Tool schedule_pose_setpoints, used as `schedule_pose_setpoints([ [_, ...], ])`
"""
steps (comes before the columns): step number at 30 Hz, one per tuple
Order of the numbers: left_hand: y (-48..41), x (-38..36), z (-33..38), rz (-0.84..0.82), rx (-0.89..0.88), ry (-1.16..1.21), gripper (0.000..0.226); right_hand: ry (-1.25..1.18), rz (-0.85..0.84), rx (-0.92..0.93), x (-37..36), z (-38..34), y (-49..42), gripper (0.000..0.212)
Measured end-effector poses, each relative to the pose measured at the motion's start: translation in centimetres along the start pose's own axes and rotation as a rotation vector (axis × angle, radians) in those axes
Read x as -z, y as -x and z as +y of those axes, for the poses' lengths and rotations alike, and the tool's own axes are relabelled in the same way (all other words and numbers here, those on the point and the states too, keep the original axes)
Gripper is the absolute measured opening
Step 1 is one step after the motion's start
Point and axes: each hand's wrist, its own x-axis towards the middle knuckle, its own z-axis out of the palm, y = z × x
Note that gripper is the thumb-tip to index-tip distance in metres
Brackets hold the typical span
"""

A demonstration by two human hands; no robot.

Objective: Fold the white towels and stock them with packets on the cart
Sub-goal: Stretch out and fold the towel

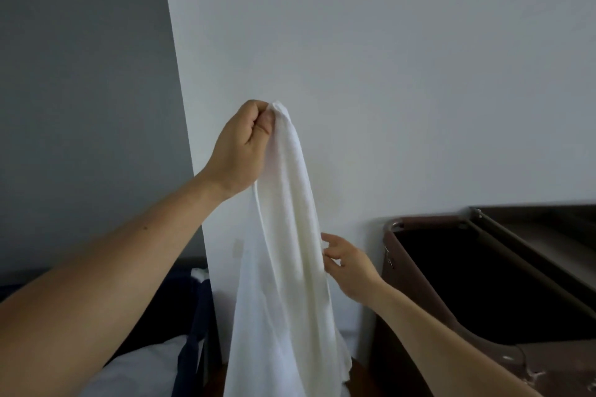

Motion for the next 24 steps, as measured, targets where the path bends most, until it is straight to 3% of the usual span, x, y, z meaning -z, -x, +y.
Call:
schedule_pose_setpoints([
  [3, 0.2, 0.3, -0.1, -0.004, 0.018, -0.009, 0.023, -0.055, 0.049, 0.167, -0.8, -1.6, 0.2, 0.027],
  [6, 0.8, -0.2, 0.1, -0.025, 0.026, -0.009, 0.023, -0.022, 0.017, 0.194, -1.2, -3.1, -0.4, 0.029],
  [10, 1.1, -0.5, 0.8, -0.028, 0.008, 0.008, 0.023, -0.020, -0.056, 0.149, -1.4, -3.9, -0.6, 0.039],
  [15, 1.1, -0.2, 1.0, -0.018, -0.022, 0.036, 0.023, -0.049, -0.154, 0.056, -1.4, -4.1, 0.1, 0.034],
  [19, 0.3, 1.0, -0.1, 0.029, -0.061, 0.004, 0.022, -0.136, -0.024, -0.039, -1.7, -1.8, 0.2, 0.016],
  [24, -0.5, 3.4, -2.9, 0.064, -0.076, -0.126, 0.023, -0.221, 0.007, -0.079, 0.5, 1.1, 1.5, 0.030],
])
